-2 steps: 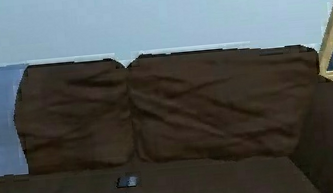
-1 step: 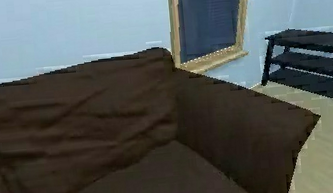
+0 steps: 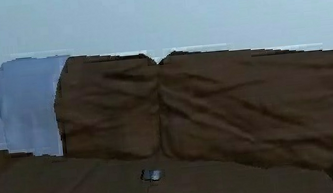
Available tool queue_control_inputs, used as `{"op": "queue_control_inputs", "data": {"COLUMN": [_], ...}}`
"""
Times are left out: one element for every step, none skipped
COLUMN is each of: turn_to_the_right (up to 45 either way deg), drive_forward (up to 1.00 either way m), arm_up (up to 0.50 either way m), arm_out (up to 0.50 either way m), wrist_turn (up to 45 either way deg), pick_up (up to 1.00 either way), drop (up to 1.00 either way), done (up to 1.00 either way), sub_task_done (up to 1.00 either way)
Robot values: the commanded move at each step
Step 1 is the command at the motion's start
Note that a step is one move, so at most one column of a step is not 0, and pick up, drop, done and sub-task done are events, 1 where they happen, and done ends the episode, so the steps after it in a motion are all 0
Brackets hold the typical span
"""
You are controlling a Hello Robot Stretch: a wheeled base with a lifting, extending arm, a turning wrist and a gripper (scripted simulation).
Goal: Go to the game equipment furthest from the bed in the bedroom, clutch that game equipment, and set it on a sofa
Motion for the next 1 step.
{"op": "queue_control_inputs", "data": {"turn_to_the_right": [-42.0], "drive_forward": [0.0], "arm_up": [0.0], "arm_out": [0.0], "wrist_turn": [0.0], "pick_up": [0.0], "drop": [0.0], "done": [0.0], "sub_task_done": [0.0]}}
